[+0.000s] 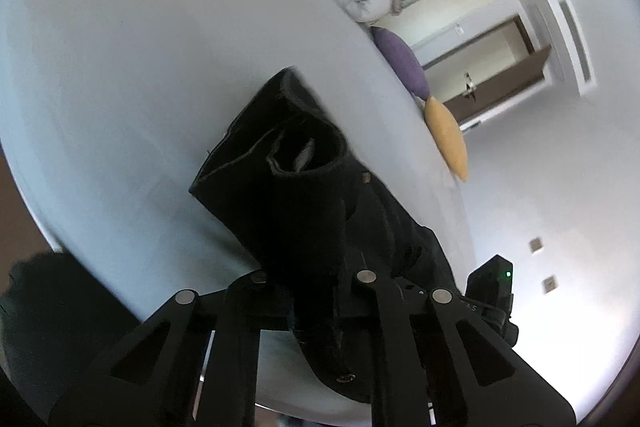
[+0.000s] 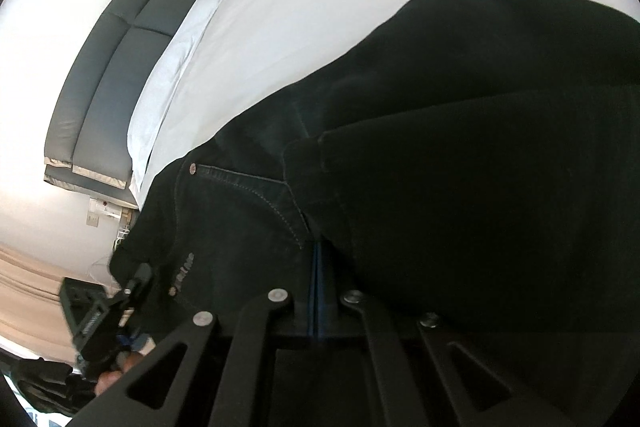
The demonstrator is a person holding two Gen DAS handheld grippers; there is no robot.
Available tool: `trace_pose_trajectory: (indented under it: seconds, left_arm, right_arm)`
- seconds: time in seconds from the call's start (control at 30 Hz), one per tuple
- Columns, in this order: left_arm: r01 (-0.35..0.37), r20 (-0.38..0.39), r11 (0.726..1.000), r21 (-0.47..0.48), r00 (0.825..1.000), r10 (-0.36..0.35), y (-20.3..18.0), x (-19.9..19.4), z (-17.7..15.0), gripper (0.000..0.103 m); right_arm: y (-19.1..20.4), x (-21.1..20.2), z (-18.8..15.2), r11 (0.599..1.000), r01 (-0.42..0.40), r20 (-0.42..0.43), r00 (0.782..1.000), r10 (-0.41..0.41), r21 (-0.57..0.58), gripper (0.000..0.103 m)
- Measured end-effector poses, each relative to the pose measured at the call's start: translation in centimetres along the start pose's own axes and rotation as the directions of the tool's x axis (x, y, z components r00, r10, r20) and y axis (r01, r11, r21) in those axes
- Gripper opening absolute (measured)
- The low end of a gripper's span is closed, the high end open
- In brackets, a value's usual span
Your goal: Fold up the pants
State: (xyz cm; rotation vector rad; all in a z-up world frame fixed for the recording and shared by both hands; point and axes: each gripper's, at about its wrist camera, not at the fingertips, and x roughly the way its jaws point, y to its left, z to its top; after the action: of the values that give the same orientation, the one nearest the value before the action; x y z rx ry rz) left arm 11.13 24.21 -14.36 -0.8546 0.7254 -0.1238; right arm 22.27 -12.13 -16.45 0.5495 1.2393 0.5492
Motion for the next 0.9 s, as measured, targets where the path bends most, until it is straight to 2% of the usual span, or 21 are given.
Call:
trace_pose_trajectory:
  seconds: [0.07,0.13,0.2,0.23,0.27,0.3,0.33,0.37,0.4,0.43,0.5,0.57,0.63,0.67,0.73,0.83,0.9]
  left_arm:
    - [-0.021,0.020,0.996,0.089,1.000,0.020,-2.6,-0.1,0.2,0.008]
    - [-0.035,0.036,0.980,0.196,0.999,0.029,-5.8,0.3,0.5,0.008]
    - [-0.053,0.047,0.951,0.305,0.998,0.040,-8.8,0.6,0.0,0.008]
    - [-0.054,0.045,0.934,0.353,0.998,0.041,-10.3,0.9,-0.3,0.008]
    - [-0.054,0.044,0.912,0.406,0.998,0.040,-11.9,1.1,-0.9,0.008]
    - [-0.057,0.043,0.880,0.472,0.998,0.041,-13.7,1.5,-1.6,0.008]
    - [-0.058,0.038,0.844,0.534,0.998,0.045,-15.5,2.1,-2.5,0.008]
    - [-0.056,0.029,0.810,0.583,0.998,0.048,-16.9,2.7,-3.5,0.008]
    - [-0.050,0.016,0.774,0.631,0.999,0.051,-18.3,3.4,-4.7,0.008]
    - [-0.045,0.000,0.733,0.679,0.998,0.061,-19.7,4.4,-6.1,0.008]
    - [-0.043,-0.027,0.632,0.773,0.995,0.100,-22.1,6.6,-9.3,0.008]
    - [-0.036,-0.047,0.537,0.843,0.989,0.140,-23.7,8.7,-12.5,0.008]
    - [-0.033,-0.057,0.445,0.895,0.981,0.187,-24.6,11.1,-15.4,0.008]
    - [-0.033,-0.057,0.410,0.911,0.977,0.206,-24.8,11.8,-16.6,0.008]
    - [-0.024,-0.061,0.361,0.932,0.973,0.223,-24.7,12.4,-18.3,0.008]
    - [-0.016,-0.051,0.292,0.956,0.974,0.223,-25.2,12.8,-19.8,0.008]
    - [-0.016,-0.048,0.270,0.963,0.973,0.226,-25.4,12.9,-20.4,0.008]
  right_arm:
    - [-0.3,-0.1,-0.2,1.000,-0.006,0.016,1.000,0.006,0.006,0.000]
    - [-0.5,-0.4,-0.4,1.000,-0.010,0.027,1.000,0.010,0.009,0.000]
    - [-0.5,-0.7,-0.5,0.999,-0.037,0.044,0.998,0.037,0.007,0.000]
    - [-0.7,-1.2,-0.6,0.997,-0.076,0.047,0.996,0.075,0.015,0.000]
    - [-1.0,-1.9,-0.7,0.992,-0.115,0.046,0.993,0.113,0.044,0.006]
    - [-1.5,-3.1,-0.8,0.983,-0.163,0.051,0.986,0.159,0.084,0.017]
    - [-2.1,-4.6,-0.9,0.967,-0.229,0.078,0.972,0.221,0.113,0.046]
    - [-2.8,-6.5,-1.0,0.949,-0.290,0.132,0.953,0.274,0.121,0.066]
    - [-3.3,-7.9,-1.2,0.941,-0.316,0.174,0.940,0.294,0.120,0.070]
    - [-4.2,-9.6,-1.2,0.933,-0.339,0.214,0.927,0.309,0.122,0.072]
    - [-6.6,-11.8,-1.2,0.898,-0.409,0.250,0.897,0.364,0.163,0.074]
    - [-8.7,-12.6,-1.5,0.886,-0.412,0.249,0.900,0.358,0.215,0.078]
    - [-9.6,-12.8,-2.0,0.885,-0.403,0.233,0.907,0.352,0.234,0.076]
    - [-10.0,-12.8,-2.3,0.878,-0.417,0.230,0.901,0.367,0.233,0.076]
    - [-10.0,-13.0,-2.7,0.872,-0.437,0.233,0.892,0.388,0.219,0.077]
    - [-9.7,-12.9,-2.2,0.883,-0.419,0.208,0.902,0.379,0.210,0.078]
    - [-9.2,-12.6,-1.6,0.897,-0.392,0.181,0.916,0.359,0.205,0.078]
